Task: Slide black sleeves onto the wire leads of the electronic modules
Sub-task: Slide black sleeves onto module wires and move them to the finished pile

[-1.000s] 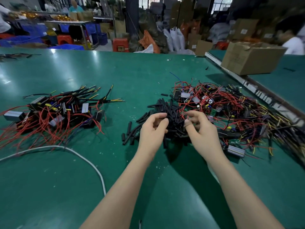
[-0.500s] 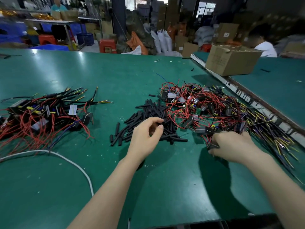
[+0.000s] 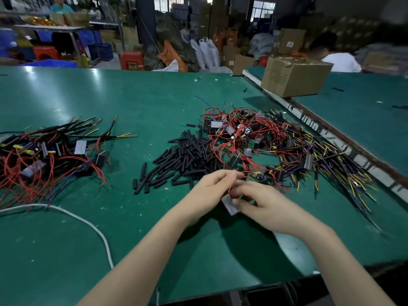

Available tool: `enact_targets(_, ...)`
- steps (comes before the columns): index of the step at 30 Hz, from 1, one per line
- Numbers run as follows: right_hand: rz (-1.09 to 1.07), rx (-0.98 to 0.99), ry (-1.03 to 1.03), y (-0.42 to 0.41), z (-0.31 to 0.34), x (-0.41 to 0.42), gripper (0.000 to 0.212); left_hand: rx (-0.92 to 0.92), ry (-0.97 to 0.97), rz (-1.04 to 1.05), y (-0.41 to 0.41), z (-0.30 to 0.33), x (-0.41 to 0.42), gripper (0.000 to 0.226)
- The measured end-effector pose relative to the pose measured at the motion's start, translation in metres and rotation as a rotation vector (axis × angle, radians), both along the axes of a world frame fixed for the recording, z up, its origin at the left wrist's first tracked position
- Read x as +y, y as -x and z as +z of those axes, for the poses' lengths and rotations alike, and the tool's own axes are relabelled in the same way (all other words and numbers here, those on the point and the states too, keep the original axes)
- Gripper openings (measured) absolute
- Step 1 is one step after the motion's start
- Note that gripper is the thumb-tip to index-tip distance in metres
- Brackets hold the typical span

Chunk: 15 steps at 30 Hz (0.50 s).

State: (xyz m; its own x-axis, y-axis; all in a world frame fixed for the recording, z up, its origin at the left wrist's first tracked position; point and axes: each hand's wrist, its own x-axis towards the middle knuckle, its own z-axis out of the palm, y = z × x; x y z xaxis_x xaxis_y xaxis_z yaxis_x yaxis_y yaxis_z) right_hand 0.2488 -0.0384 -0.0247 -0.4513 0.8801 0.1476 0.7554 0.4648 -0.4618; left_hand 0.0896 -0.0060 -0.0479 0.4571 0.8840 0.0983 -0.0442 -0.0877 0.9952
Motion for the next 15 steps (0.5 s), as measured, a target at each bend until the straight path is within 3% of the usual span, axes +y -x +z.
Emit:
enact_targets(5,-0.153,0.271,-0.029,-0.010,-0.005,-0.008,0.016,-0.147,-0.028,0.044,0.010,0.001,0.005,0.023)
enact_targets(10,-0.277,0.938,0.271,-0.025,0.005,-0.016,0.019,-0.533,0.107,0.107,0.026,0.012,0.009,0.027)
enact_targets(13,-0.502,1.062,0.393,-0.028,0.006,-0.012,0.027,-0.606,0.157,0.135,0.031,0.016,0.011,0.028)
enact_targets(15,-0.667,1.025,0.465,-0.031,0.009,-0.007,0.029,-0.601,0.199,0.135,0.032,0.015,0.011,0.027)
